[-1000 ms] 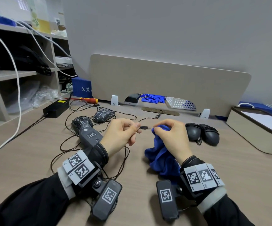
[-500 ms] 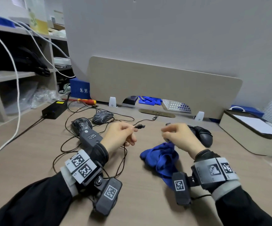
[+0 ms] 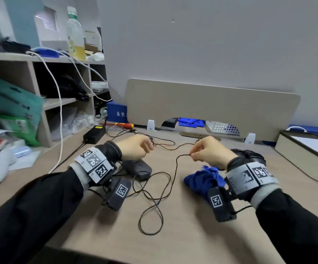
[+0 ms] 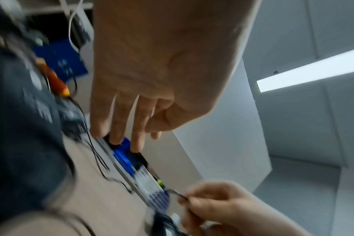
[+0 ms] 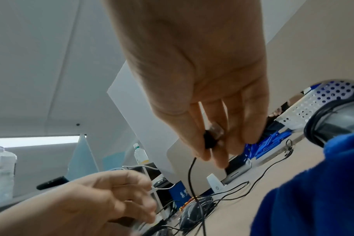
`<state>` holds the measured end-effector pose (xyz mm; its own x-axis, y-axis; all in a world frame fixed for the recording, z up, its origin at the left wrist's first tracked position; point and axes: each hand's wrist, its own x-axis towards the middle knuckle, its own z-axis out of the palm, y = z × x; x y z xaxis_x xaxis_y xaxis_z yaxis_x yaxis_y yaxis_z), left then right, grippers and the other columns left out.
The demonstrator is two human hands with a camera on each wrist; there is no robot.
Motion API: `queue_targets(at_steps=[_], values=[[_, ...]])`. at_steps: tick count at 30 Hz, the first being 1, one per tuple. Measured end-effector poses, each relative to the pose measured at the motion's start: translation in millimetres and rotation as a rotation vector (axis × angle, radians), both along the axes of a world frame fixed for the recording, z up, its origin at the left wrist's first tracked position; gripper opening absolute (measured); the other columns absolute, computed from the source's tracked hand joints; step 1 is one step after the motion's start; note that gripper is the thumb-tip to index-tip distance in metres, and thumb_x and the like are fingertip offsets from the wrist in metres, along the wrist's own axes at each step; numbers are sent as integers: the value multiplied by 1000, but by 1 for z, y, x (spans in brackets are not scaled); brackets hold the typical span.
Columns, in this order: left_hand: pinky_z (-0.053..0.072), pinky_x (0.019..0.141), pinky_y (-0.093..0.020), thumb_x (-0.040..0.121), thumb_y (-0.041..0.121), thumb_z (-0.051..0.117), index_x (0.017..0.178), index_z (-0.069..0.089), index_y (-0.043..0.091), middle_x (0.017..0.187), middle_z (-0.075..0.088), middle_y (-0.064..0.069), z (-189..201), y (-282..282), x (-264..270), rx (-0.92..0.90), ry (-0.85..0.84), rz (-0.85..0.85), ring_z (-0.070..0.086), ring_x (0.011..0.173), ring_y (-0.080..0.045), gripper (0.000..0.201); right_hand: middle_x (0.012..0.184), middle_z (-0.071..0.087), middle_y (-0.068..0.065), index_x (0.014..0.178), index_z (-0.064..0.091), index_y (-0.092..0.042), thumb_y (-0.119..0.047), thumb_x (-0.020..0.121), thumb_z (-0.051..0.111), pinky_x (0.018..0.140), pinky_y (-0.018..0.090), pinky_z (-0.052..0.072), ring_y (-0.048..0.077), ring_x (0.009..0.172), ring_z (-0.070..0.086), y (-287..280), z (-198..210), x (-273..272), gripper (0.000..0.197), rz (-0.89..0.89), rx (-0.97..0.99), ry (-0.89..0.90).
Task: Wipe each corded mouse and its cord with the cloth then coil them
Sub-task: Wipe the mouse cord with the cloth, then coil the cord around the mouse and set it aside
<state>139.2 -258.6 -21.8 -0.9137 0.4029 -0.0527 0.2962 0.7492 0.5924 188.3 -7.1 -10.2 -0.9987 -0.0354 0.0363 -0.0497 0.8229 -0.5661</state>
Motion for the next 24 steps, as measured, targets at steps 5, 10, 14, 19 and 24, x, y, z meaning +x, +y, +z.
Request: queue_targets(at_steps=[5,10,14,19,24], values=[[46,101,-39,79,0,69,139,49,22,138,51,-4,-9,-16,-1,-535,-34,-119,50,124,-23,67,87,72,3,94,74,-7,-20,94,60,51,19,35,7,60,49,-23,7,3,19,13,51,7],[50,96,-40,70,26,86,133,49,23,127,45,-5,-19,-13,0,-642,65,-86,51,115,-26,73,93,75,5,94,76,-6,-24,93,62,72,29,51,15,76,59,-37,5,7,23,60,34,-18],[53,76,-38,62,30,88,113,43,26,113,40,-3,-8,-8,7,-470,180,-5,55,94,-24,69,98,75,7,101,70,-7,-34,98,56,75,33,54,16,79,60,-39,3,13,31,43,-135,-3],[51,67,-30,65,38,83,109,40,22,108,37,0,-2,25,27,-207,465,63,55,83,-18,64,97,76,7,114,61,-12,-51,97,55,72,31,55,16,78,72,-44,-3,18,42,36,-480,-268],[49,50,-27,75,40,80,103,44,23,100,54,3,-2,50,27,145,366,100,64,77,-22,49,68,63,8,82,64,-6,-15,100,54,61,31,52,15,53,58,-33,8,10,23,-114,-667,-8]])
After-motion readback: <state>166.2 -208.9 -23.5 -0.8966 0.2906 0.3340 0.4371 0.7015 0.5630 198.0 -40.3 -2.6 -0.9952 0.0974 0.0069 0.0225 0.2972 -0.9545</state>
